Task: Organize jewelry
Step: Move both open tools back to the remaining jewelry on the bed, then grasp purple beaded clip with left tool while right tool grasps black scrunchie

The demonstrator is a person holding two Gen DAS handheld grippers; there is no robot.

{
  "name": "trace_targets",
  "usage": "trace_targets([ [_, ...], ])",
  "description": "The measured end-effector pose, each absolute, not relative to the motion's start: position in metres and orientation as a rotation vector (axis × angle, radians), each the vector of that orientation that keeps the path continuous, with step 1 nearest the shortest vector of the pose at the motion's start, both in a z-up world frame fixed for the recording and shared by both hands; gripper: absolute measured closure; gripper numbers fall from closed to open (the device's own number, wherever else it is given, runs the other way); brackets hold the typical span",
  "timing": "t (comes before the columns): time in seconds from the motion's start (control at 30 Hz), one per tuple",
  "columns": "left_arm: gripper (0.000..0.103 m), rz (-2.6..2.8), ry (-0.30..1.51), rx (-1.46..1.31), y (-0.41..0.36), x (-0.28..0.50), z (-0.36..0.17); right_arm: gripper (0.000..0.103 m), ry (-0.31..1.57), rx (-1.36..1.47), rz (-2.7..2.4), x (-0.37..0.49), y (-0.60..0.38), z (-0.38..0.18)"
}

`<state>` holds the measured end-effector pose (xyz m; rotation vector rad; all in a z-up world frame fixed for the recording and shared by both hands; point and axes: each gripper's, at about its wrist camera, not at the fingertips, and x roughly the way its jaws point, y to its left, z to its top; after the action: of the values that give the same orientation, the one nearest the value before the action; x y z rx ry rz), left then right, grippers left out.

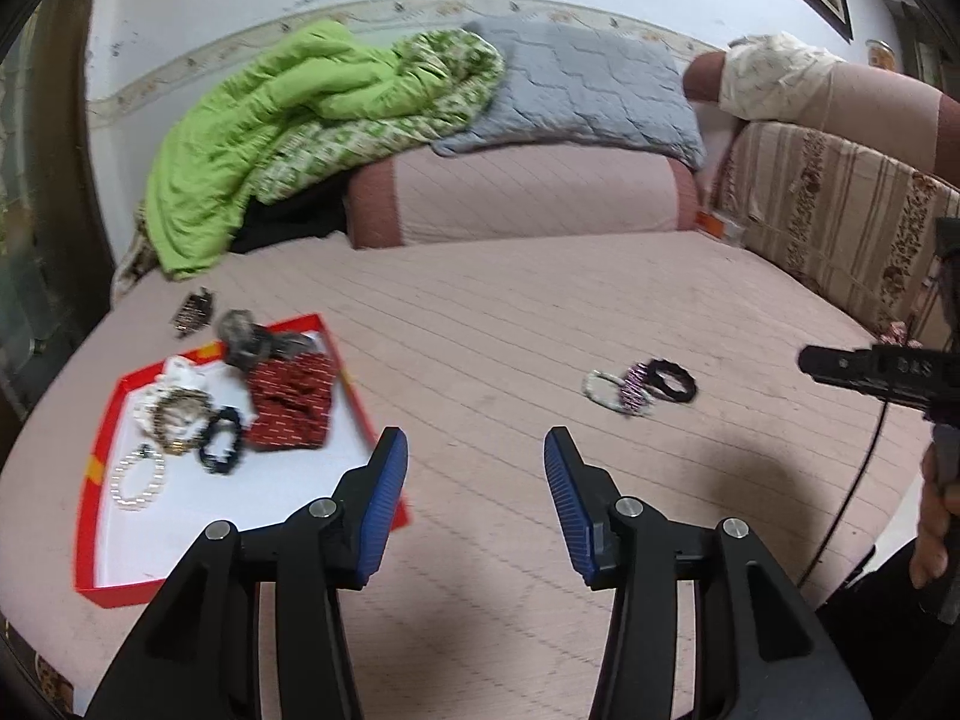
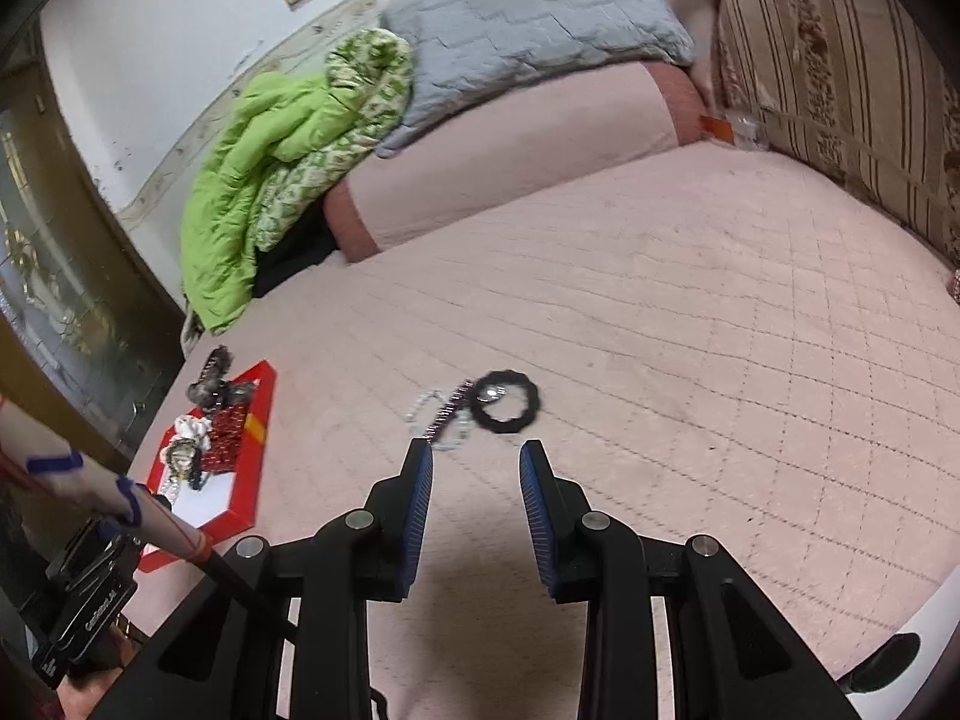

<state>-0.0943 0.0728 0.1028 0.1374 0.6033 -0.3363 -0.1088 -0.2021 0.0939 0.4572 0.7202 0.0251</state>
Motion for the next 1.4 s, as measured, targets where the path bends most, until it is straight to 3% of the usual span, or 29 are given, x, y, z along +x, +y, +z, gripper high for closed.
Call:
trace_targets([
  [0.37, 0.055, -0.437, 0.718, 0.155, 0.035, -0.071, 0.073, 0.070, 0.886, 0.550, 0.022, -0.033, -0.236, 0.046],
  [0.77, 0.054, -0.508, 0.794, 0.164, 0.002, -0.035, 0.056, 0.071, 1.005, 0.341, 0.041, 0.037, -0.208, 0.012],
  [0.83, 0.053, -0.524, 0.804, 0.168, -0.006, -0.027, 0.056, 0.095, 1.022, 0.237, 0.003, 0.039, -0.202, 0.013],
  [0.87, 0.053, -0.534, 0.810, 0.170, -0.011, -0.023, 0.056, 0.095, 1.021, 0.218, -0.013, 0.038, -0.204, 0.014],
  [1.2, 0.053, -0.641, 0.912, 0.173, -0.073, 0.022, 0.039, 0.095, 0.785, 0.470, -0.075, -0.001, -0.277, 0.059],
  [1.4, 0.053, -0.675, 0.909, 0.163, -0.090, 0.030, 0.034, 0.095, 0.834, 0.651, 0.063, 0.003, -0.296, 0.044],
])
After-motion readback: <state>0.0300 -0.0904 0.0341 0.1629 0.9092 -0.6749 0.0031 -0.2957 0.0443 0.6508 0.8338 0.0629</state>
